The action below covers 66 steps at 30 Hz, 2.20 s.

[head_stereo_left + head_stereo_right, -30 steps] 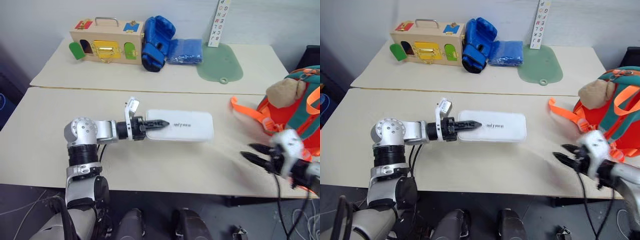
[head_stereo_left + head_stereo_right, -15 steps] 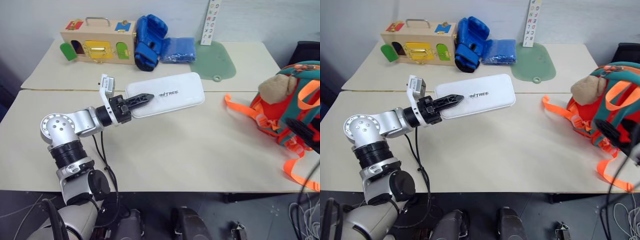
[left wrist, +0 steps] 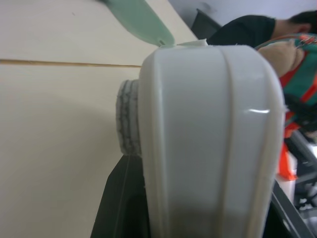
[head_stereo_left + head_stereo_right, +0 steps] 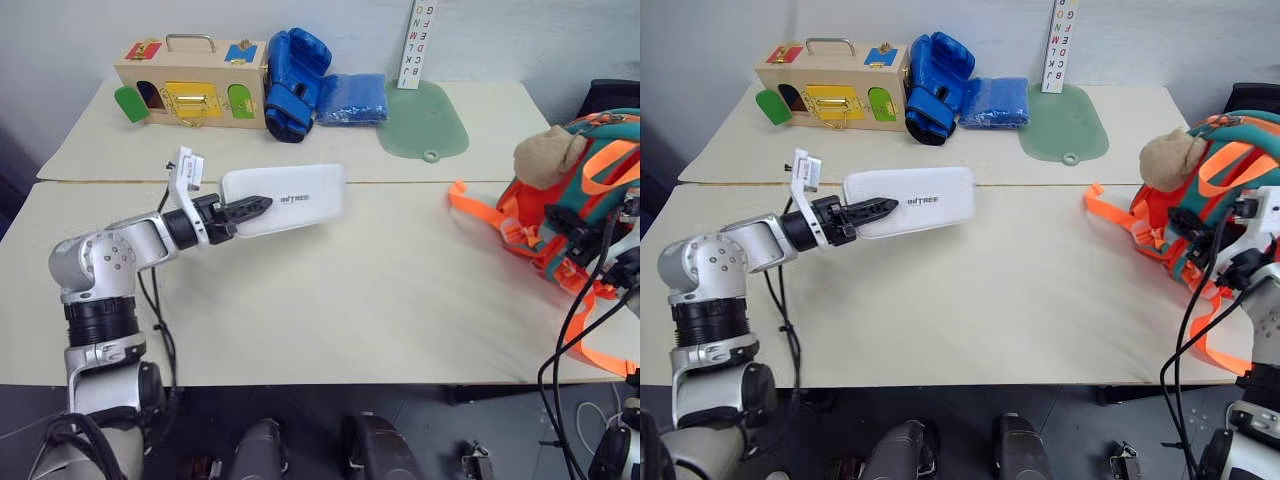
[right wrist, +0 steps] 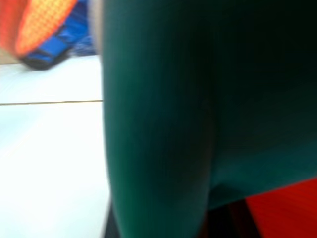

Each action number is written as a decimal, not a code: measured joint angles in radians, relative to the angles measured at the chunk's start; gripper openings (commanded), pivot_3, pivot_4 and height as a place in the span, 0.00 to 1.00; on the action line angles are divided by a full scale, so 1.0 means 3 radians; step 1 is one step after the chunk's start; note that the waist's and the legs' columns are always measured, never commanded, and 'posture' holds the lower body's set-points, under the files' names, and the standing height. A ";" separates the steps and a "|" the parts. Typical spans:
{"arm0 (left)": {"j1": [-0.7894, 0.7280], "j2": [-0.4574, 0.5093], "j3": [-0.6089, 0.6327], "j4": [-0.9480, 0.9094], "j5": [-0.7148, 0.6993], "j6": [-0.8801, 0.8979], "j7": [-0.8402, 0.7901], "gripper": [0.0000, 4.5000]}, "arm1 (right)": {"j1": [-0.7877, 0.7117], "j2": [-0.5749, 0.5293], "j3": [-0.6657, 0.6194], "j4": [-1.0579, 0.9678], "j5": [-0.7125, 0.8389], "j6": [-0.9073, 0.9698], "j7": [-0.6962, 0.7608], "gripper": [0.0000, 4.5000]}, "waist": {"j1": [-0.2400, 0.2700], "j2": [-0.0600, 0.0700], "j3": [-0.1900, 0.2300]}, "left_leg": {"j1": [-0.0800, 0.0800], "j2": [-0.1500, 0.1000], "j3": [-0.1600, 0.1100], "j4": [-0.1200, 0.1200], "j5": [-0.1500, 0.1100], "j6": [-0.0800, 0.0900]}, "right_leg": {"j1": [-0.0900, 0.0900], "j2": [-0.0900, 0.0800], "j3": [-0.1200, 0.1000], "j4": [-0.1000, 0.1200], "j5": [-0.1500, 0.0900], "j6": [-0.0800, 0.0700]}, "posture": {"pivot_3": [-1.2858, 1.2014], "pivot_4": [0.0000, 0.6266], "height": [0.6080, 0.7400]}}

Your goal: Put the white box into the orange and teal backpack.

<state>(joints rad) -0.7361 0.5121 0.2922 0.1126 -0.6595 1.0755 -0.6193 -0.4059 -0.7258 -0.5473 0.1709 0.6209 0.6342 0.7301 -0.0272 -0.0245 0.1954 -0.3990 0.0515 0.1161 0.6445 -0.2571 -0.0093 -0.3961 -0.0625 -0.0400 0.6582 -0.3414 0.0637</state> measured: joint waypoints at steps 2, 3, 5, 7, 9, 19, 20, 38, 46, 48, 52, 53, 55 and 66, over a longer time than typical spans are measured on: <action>0.0018 0.0012 -0.0066 0.0018 0.0071 -0.0245 -0.0088 0.27 | 0.0017 -0.0004 0.0067 -0.0155 0.0163 0.0117 0.0200 0.00 | 0.0000 0.0000 0.0000 | -0.0001 0.0001 0.0000 0.0001 -0.0001 0.0001 | 0.0000 0.0000 0.0001 0.0000 0.0000 0.0000 | 0.52 0.24 1.00; 0.0018 0.0022 -0.0093 0.0034 0.0101 -0.0373 -0.0131 0.27 | 0.0022 -0.0022 0.0109 -0.0268 0.0288 0.0219 0.0323 0.00 | -0.0001 0.0000 0.0000 | -0.0001 0.0001 0.0000 0.0001 -0.0001 0.0002 | -0.0001 -0.0001 0.0002 0.0000 0.0000 0.0000 | 0.52 0.24 1.00; 0.0017 0.0034 -0.0097 0.0074 0.0132 -0.0578 -0.0190 0.27 | 0.0043 -0.0117 0.0186 -0.0515 0.0533 0.0447 0.0556 0.00 | -0.0003 0.0001 0.0001 | -0.0001 0.0002 0.0001 -0.0001 -0.0002 0.0003 | -0.0003 0.0000 0.0002 0.0001 0.0000 0.0000 | 0.52 0.24 1.00; -0.0001 0.0042 -0.0094 0.0115 0.0140 -0.0728 -0.0233 0.27 | 0.0046 -0.0254 0.0273 -0.0744 0.0738 0.0664 0.0743 0.00 | -0.0004 0.0001 0.0001 | -0.0003 0.0004 0.0001 -0.0001 -0.0002 0.0003 | -0.0005 0.0001 0.0002 0.0000 0.0000 0.0000 | 0.52 0.24 1.00; -0.0062 0.0047 -0.0088 0.0201 0.0140 -0.0862 -0.0288 0.27 | 0.0045 -0.0396 0.0369 -0.0966 0.0974 0.0888 0.0956 0.00 | -0.0002 0.0001 0.0001 | -0.0005 0.0005 0.0000 -0.0001 -0.0003 0.0005 | -0.0005 0.0001 0.0001 -0.0001 0.0000 0.0000 | 0.52 0.24 1.00; -0.0320 0.0116 -0.0085 0.0334 -0.0024 -0.1007 -0.0736 0.27 | -0.0115 -0.0675 0.0602 -0.1726 0.2097 0.1574 0.1327 0.00 | 0.0005 0.0000 0.0001 | -0.0013 0.0005 -0.0005 0.0005 -0.0008 0.0013 | -0.0006 -0.0003 -0.0004 -0.0005 0.0000 0.0000 | 0.52 0.24 1.00; -0.0333 0.0127 -0.0090 0.0301 -0.0069 -0.0976 -0.0803 0.27 | -0.0131 -0.0708 0.0602 -0.1755 0.2171 0.1607 0.1331 0.00 | 0.0006 0.0000 0.0001 | -0.0014 0.0005 -0.0006 0.0005 -0.0009 0.0014 | -0.0006 -0.0004 -0.0006 -0.0006 0.0000 0.0000 | 0.52 0.24 1.00; -0.0542 0.0458 -0.0555 -0.0075 -0.0211 -0.1089 -0.1746 0.27 | 0.0208 -0.0841 0.0680 -0.1724 0.1876 0.1413 0.1529 0.00 | 0.0009 -0.0002 0.0002 | -0.0018 0.0000 -0.0009 0.0011 -0.0011 0.0020 | -0.0005 -0.0007 -0.0010 -0.0007 0.0000 0.0000 | 0.52 0.24 1.00; -0.0684 0.0512 -0.1103 0.0310 0.0428 -0.1818 -0.2262 0.27 | 0.0212 -0.0841 0.0680 -0.1727 0.1830 0.1366 0.1544 0.00 | 0.0065 -0.0002 0.0002 | -0.0019 -0.0001 -0.0008 0.0010 -0.0014 0.0026 | -0.0005 -0.0007 -0.0010 -0.0010 0.0000 0.0000 | 0.52 0.24 1.00; -0.0789 0.0521 -0.1150 0.0426 0.0524 -0.1929 -0.2372 0.27 | 0.0215 -0.0841 0.0680 -0.1726 0.1801 0.1346 0.1552 0.00 | 0.0069 -0.0002 0.0002 | -0.0019 0.0000 -0.0008 0.0010 -0.0019 0.0035 | -0.0005 -0.0006 -0.0010 -0.0009 0.0000 0.0000 | 0.52 0.24 1.00; -0.0934 0.0307 -0.1255 0.0660 0.0672 -0.2094 -0.2427 0.27 | 0.0215 -0.0841 0.0680 -0.1729 0.1798 0.1304 0.1550 0.00 | 0.0083 -0.0002 0.0002 | -0.0019 -0.0002 -0.0008 0.0013 -0.0021 0.0040 | -0.0005 -0.0008 -0.0010 -0.0009 0.0000 0.0000 | 0.52 0.24 1.00; -0.0966 0.0171 -0.1278 0.0752 0.0716 -0.2131 -0.2402 0.27 | 0.0216 -0.0840 0.0681 -0.1735 0.1797 0.1299 0.1542 0.00 | 0.0092 -0.0002 0.0002 | -0.0020 -0.0002 -0.0010 0.0015 -0.0021 0.0041 | -0.0005 -0.0010 -0.0012 -0.0007 0.0000 0.0000 | 0.52 0.24 1.00; -0.1035 -0.0122 -0.1373 0.0918 0.0831 -0.2233 -0.2292 0.27 | 0.0213 -0.0822 0.0703 -0.1772 0.1798 0.1280 0.1510 0.00 | 0.0114 -0.0002 0.0002 | -0.0025 -0.0005 -0.0016 0.0019 -0.0022 0.0043 | -0.0004 -0.0012 -0.0017 -0.0008 0.0001 0.0001 | 0.52 0.24 1.00; -0.1326 -0.1470 -0.1653 0.1832 0.1356 -0.2637 -0.1488 0.56 | 0.0204 -0.0605 0.0814 -0.1939 0.1795 0.1153 0.1142 0.00 | 0.0083 -0.0004 0.0003 | -0.0025 -0.0008 -0.0015 0.0018 -0.0023 0.0051 | -0.0004 -0.0016 -0.0021 -0.0009 0.0003 0.0005 | 0.52 0.24 1.00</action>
<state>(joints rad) -1.1340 0.0712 -0.2038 0.6621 -0.2527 0.2844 -1.0657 -0.3447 -0.9073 -0.3030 -0.4107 1.1594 0.9802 1.0729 -0.0023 -0.0256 0.1964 -0.4065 0.0491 0.1115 0.6498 -0.2641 0.0060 -0.3974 -0.0674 -0.0463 0.6555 -0.3405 0.0653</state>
